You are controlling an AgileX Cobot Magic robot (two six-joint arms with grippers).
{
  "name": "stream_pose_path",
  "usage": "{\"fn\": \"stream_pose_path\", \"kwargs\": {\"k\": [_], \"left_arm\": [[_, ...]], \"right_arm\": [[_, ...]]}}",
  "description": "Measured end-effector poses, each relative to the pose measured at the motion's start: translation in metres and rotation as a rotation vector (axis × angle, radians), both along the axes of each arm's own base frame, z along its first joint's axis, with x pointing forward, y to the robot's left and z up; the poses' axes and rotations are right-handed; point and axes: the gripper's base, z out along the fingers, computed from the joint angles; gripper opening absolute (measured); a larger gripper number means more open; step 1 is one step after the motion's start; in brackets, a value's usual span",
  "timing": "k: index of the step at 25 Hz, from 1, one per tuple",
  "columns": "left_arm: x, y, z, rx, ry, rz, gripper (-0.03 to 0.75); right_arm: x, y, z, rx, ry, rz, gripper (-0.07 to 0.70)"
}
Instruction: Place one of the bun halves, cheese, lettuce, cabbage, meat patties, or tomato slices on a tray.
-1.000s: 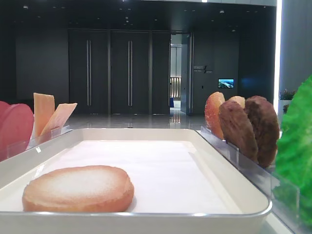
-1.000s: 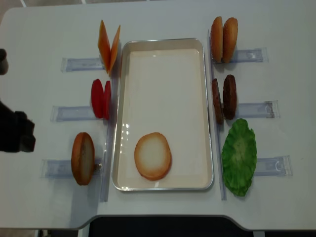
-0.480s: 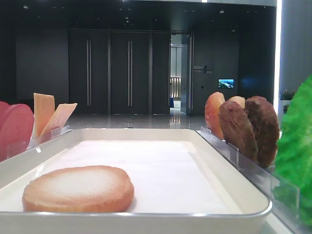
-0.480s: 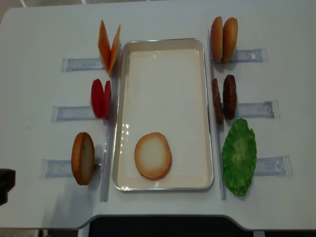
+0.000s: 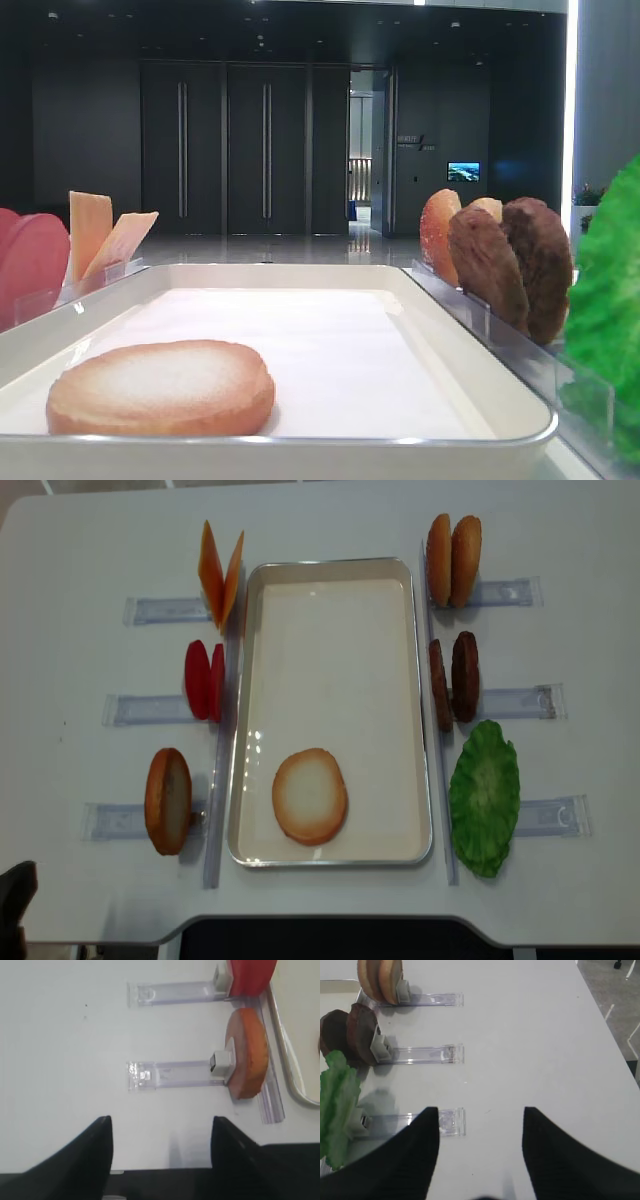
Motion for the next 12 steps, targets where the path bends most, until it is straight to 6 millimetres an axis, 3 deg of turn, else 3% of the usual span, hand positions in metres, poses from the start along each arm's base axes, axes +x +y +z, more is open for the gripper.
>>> {"fn": "stream_pose_path", "kwargs": {"k": [12], "left_arm": [[-0.026,0.000,-0.004,0.000,-0.230,-0.002,0.473]], "right_arm": [[0.000,0.000,0.000,0.000,0.000,0.000,0.363]]}}
